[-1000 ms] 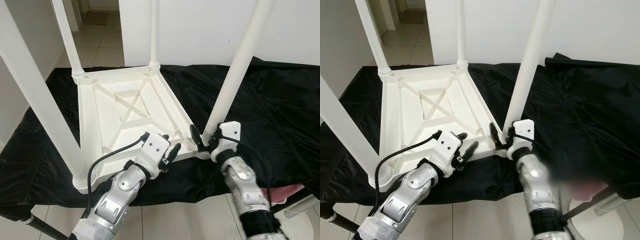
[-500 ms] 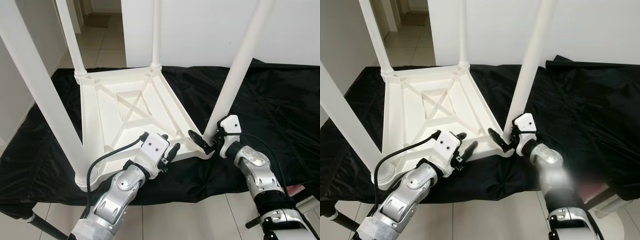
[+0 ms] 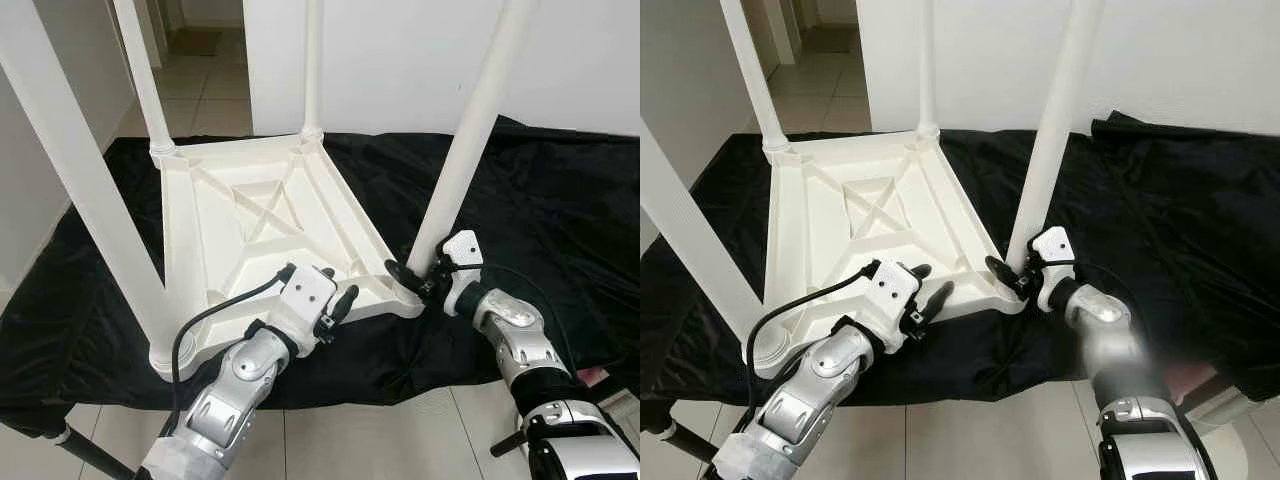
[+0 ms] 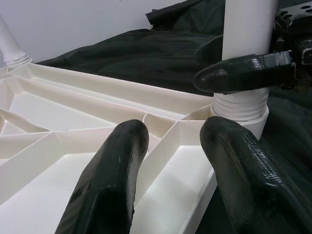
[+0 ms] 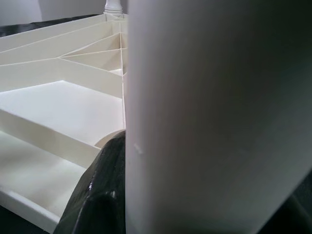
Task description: Building children table
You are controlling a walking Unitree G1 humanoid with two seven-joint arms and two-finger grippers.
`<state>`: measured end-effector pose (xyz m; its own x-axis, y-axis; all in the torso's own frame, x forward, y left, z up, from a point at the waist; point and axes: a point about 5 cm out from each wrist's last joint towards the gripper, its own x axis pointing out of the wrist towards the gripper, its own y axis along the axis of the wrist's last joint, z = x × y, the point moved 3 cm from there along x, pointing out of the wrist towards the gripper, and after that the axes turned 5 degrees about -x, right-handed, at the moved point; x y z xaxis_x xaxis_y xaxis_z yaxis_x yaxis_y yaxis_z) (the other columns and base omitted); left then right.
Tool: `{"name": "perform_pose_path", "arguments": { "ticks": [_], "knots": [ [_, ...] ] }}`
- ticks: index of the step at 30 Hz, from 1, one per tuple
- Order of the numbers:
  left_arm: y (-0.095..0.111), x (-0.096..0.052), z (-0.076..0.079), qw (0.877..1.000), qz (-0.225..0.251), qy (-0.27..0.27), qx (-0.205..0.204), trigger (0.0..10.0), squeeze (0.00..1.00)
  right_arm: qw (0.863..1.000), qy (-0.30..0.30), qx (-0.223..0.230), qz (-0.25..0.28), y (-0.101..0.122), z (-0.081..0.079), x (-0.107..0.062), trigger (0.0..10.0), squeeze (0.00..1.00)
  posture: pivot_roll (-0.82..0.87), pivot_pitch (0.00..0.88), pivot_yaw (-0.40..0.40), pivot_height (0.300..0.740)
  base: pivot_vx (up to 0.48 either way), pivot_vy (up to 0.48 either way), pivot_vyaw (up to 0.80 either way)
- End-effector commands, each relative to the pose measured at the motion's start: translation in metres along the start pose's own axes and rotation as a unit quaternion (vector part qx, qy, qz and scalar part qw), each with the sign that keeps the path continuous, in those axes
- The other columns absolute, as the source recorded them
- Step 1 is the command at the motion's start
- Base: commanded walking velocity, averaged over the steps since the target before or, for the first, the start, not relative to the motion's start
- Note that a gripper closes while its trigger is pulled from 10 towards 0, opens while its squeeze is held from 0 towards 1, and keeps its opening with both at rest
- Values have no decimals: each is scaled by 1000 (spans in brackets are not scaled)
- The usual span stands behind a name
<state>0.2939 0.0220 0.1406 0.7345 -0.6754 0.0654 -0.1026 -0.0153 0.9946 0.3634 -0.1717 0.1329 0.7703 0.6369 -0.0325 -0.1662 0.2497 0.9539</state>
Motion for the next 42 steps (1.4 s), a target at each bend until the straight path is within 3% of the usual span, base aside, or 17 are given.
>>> {"name": "perform_pose_path", "arguments": {
  "ticks": [1,2,15,17,20,22,25,26,31,32,34,37,39,42],
  "knots": [
    [-2,2,8,999,-5,-34,6,10000,0,1000,20,-7,-23,-11,-5,-5,1333,0,19,0,-28,740,0,0,0],
    [-2,3,9,999,-5,-34,5,10000,0,1000,17,-3,-23,-12,-5,-5,10000,0,19,0,-28,740,0,0,0],
    [-4,3,13,999,-9,-47,6,10000,0,998,-54,35,7,-16,-21,-2,10000,0,-4,0,-12,740,0,0,0],
    [-5,2,14,999,-10,-50,7,10000,0,989,-141,54,11,-17,-17,-3,10000,0,-6,0,-12,740,0,0,0],
    [-6,1,15,999,-11,-52,6,10000,0,973,-216,80,2,-21,-18,-6,10000,0,-4,0,-13,740,0,0,0],
    [-6,1,15,999,-11,-52,6,10000,0,973,-216,80,2,-21,-18,-6,10000,0,-4,0,-13,740,0,0,0],
    [-6,1,16,999,-11,-51,6,10000,0,958,-266,102,-13,-25,-23,-9,10000,0,4,0,-22,740,0,0,0],
    [-6,1,15,999,-11,-47,7,10000,0,948,-297,114,-19,-25,-26,-9,10000,0,5,0,-24,740,0,0,0],
    [-6,1,12,999,-10,-40,7,10000,0,934,-333,127,-23,-24,-31,-9,10000,0,5,0,-31,740,0,0,0],
    [-6,1,8,999,-10,-32,7,10000,0,916,-371,146,-27,-22,-39,-7,10000,0,1,0,-30,740,0,0,0],
    [-6,1,8,999,-10,-32,7,10000,0,916,-371,146,-27,-22,-39,-7,10000,0,1,0,-30,740,0,0,0],
    [-6,3,6,999,-10,-30,7,10000,0,903,-391,178,-21,-18,-52,-1,10000,0,-2,0,-19,740,0,0,0],
    [-5,4,5,999,-9,-31,6,10000,0,905,-382,186,-14,-11,-63,5,10000,0,-7,0,-10,740,0,0,0],
    [-4,3,5,999,-9,-32,6,10000,0,907,-377,188,-3,-8,-60,1,10000,0,-9,0,-7,740,0,0,0]
  ]
}}
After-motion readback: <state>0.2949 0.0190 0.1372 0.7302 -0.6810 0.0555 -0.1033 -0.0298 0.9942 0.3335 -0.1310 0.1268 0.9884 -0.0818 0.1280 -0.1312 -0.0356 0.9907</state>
